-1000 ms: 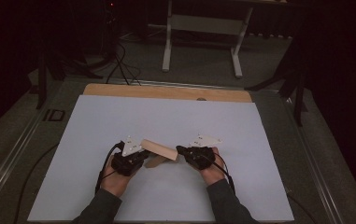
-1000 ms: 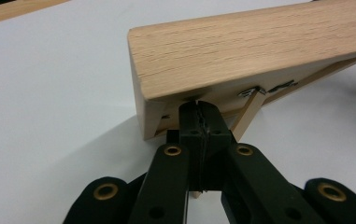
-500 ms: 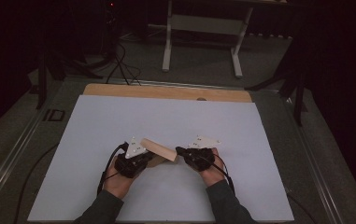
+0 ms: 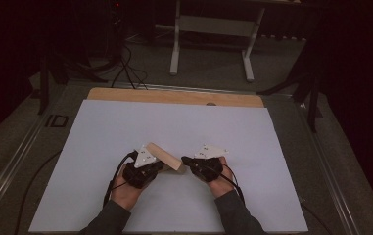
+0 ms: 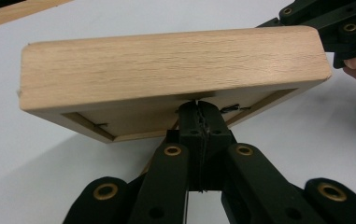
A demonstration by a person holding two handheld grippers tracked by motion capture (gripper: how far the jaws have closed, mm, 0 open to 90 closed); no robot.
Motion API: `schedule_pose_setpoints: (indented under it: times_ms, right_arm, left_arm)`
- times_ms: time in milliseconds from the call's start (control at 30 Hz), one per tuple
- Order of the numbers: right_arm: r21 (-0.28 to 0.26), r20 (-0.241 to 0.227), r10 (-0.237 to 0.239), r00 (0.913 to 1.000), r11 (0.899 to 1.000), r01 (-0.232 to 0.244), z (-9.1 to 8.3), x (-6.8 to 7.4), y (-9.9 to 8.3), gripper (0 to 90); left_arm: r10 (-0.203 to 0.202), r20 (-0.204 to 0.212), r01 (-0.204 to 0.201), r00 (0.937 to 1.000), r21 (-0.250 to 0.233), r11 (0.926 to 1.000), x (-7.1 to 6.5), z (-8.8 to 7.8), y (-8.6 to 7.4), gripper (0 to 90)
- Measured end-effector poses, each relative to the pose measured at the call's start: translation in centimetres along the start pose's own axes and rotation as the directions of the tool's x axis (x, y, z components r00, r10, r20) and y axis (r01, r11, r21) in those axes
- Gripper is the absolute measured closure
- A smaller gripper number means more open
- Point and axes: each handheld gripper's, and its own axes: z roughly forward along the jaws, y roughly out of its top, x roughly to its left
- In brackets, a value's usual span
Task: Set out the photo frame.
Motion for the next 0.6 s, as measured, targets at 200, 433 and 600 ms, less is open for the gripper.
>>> schedule_pose_setpoints:
  times_ms: [200,433,600]
  right_arm:
    - [0.003,-0.011,-0.010,0.9999,1.000,0.010,0.1,0.4,0.1,89.5]
    - [0.006,-0.029,-0.029,0.9992,1.000,0.029,0.2,1.0,0.2,89.5]
    - [0.008,-0.044,-0.036,0.9984,0.999,0.036,0.3,1.4,0.2,89.5]
  left_arm:
    - [-0.006,-0.005,0.006,1.0000,0.004,1.0000,0.2,0.1,-0.1,89.4]
    - [-0.010,-0.014,0.010,0.9998,0.019,0.9998,0.5,0.3,-0.3,89.4]
    - [-0.012,-0.016,0.013,0.9998,0.023,0.9997,0.5,0.4,-0.3,89.4]
